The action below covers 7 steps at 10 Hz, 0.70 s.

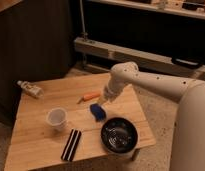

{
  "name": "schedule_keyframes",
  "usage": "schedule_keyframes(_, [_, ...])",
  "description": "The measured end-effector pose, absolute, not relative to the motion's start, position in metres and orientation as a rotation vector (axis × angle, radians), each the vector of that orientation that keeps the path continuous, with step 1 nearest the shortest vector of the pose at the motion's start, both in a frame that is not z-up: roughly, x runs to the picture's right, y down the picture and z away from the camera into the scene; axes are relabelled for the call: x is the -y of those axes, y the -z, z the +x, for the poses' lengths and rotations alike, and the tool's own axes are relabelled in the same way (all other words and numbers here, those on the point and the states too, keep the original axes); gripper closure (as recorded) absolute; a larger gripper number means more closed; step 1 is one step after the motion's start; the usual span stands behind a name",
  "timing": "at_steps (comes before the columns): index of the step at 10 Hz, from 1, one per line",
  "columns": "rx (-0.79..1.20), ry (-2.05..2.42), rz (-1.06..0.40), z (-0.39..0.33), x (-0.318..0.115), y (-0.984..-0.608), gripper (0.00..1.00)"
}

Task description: Place the white sponge in the ceramic bowl

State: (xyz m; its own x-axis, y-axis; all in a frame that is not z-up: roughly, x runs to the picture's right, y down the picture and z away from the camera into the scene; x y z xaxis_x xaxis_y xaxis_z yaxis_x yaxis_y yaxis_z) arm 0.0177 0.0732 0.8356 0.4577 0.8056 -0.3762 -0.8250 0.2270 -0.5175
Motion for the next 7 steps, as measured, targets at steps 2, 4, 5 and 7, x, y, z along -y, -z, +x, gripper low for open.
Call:
schedule_keyframes(2, [-0.012, -1.076, -0.766, 0.009, -0.09, -0.853, 0.44])
schedule_keyframes(4, [0.002, -1.04, -0.803, 0.0, -0.099, -0.862, 0.48])
schedule_keyframes(5, [0.005, -1.036, -0.812, -0.002, -0.101, -0.864, 0.5])
schedule_keyframes(7, [0.004, -1.039, -0.808, -0.006, -0.093, -0.856, 0.35])
